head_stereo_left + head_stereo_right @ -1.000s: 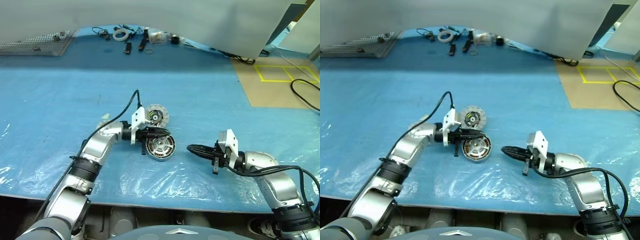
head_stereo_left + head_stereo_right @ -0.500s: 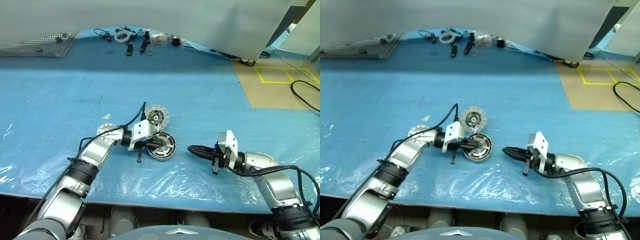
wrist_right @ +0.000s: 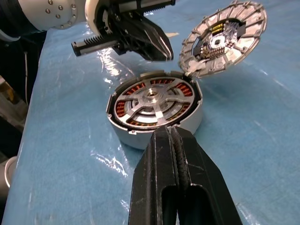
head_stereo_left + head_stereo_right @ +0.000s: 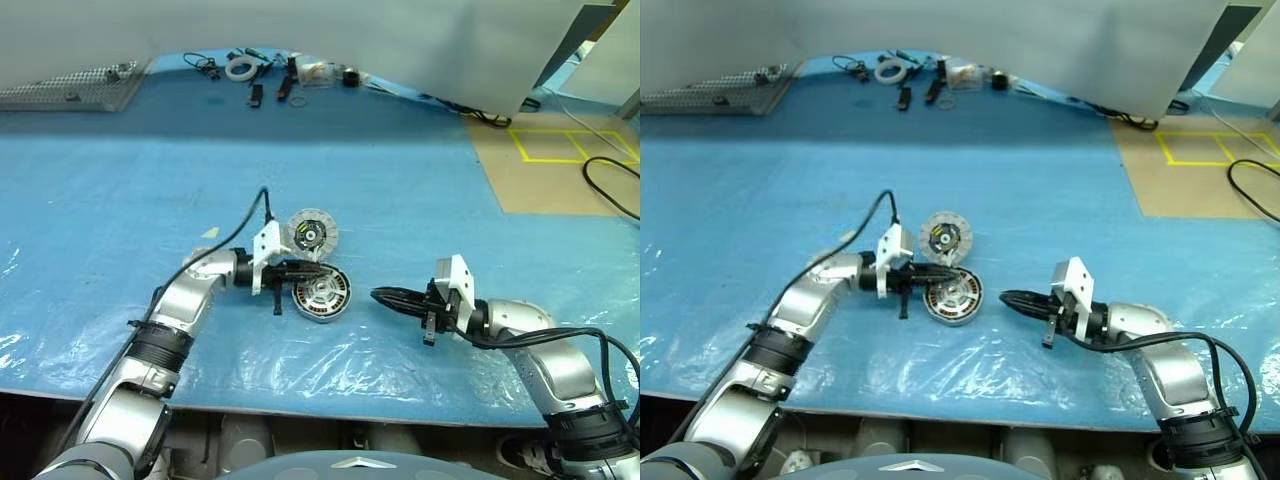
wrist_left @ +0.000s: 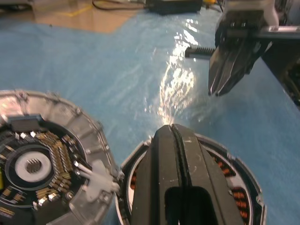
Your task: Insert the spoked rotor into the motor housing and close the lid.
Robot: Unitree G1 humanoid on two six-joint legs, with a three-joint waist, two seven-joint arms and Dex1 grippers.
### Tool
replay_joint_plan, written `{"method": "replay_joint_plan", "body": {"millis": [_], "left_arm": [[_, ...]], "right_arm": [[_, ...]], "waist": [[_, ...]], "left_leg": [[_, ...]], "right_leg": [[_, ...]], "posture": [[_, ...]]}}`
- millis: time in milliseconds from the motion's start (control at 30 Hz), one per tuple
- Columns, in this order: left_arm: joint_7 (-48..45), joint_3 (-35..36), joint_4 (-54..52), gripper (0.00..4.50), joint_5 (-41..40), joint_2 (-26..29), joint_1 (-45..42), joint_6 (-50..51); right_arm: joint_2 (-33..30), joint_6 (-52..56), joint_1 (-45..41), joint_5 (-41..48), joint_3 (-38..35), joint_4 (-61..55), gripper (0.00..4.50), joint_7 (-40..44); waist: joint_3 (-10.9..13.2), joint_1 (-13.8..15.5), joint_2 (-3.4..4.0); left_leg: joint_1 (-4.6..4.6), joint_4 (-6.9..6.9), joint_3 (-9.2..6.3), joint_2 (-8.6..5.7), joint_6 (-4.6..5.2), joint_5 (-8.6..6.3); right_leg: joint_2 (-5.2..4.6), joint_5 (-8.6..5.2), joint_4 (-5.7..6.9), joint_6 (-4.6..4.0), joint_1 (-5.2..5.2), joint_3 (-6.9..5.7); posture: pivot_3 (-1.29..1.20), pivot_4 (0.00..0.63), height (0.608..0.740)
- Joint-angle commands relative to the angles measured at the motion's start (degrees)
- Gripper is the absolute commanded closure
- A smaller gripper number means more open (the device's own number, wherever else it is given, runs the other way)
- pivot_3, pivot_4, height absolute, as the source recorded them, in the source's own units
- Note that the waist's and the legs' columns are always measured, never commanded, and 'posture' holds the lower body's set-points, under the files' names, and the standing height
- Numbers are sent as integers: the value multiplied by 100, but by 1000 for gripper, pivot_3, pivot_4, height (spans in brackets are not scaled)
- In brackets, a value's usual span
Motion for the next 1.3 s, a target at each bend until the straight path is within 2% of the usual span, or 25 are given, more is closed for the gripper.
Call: {"method": "replay_joint_plan", "body": {"millis": [33,200,367,567,767,867,1067,1167,1300], "left_arm": [[78,403,-661,4479,-428,238,237,361],[257,722,-1241,4479,-614,584,895,614],[589,997,-1436,4479,-662,700,1359,673],[1017,1164,-997,4479,-466,597,1273,364],[1185,1083,820,4479,-12,533,165,-75],[1346,1016,2660,4479,393,246,-963,-784],[1170,995,5217,4479,830,-364,-2566,-1605],[833,1049,5846,4479,895,-637,-2976,-1596],[367,1016,6116,4479,1043,-780,-3131,-1734]], "right_arm": [[-81,41,-170,193,-146,-280,4500,71],[-114,2,-392,147,-95,-115,4500,217],[-100,66,-858,184,-130,304,4500,385],[-86,-116,-1372,71,-98,904,4500,690],[-43,-73,-1271,122,-107,777,4500,707],[-138,36,-980,173,-133,505,4500,722],[-259,168,-446,231,-281,36,4500,603],[-285,181,-133,210,-336,-214,4500,483],[-295,224,207,248,-430,-505,4500,309]], "waist": [[0,-9,1],[1,-1,1],[2,2,2],[2,7,2],[2,5,2],[3,50,-1],[7,106,-10],[8,159,-12],[11,152,-16]], "left_leg": [[1,-1,0,0,0,0],[-1,-6,0,0,-1,0],[-1,-2,0,3,0,0],[-3,10,0,5,1,0],[-4,13,-1,4,21,13],[-4,15,-4,-1,21,13],[-26,32,-18,-15,22,14],[-31,35,-20,-16,22,14],[-50,31,-21,-15,20,14]], "right_leg": [[1,0,0,0,0,1],[-1,-1,-3,-1,-2,-5],[0,-2,-2,-3,-2,-7],[0,-2,3,-3,-2,-6],[1,5,10,6,-2,-7],[0,11,11,16,-1,-7],[-2,22,8,33,-1,-7],[-2,22,8,34,-1,-7],[-3,23,6,37,-1,-7]], "posture": [[0,150,740],[0,150,740],[0,150,740],[0,150,740],[0,150,740],[0,150,740],[0,150,740],[0,150,740],[0,150,740]]}}
